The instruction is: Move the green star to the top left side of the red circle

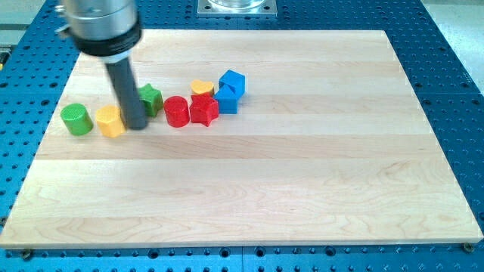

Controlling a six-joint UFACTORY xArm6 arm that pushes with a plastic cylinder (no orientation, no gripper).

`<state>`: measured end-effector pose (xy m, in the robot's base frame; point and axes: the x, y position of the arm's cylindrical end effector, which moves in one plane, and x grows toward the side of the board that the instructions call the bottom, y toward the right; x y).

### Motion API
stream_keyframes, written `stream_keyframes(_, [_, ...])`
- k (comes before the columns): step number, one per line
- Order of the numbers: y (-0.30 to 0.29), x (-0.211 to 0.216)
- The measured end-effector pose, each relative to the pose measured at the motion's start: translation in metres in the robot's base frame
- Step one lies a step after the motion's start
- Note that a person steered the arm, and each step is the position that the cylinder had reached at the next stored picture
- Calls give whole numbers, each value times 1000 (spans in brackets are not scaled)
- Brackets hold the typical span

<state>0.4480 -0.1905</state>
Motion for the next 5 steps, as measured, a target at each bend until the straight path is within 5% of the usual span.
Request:
stream_keyframes(1, [-32, 9])
stream_keyframes(3, [41, -32])
stream_keyframes(5, [-77, 78])
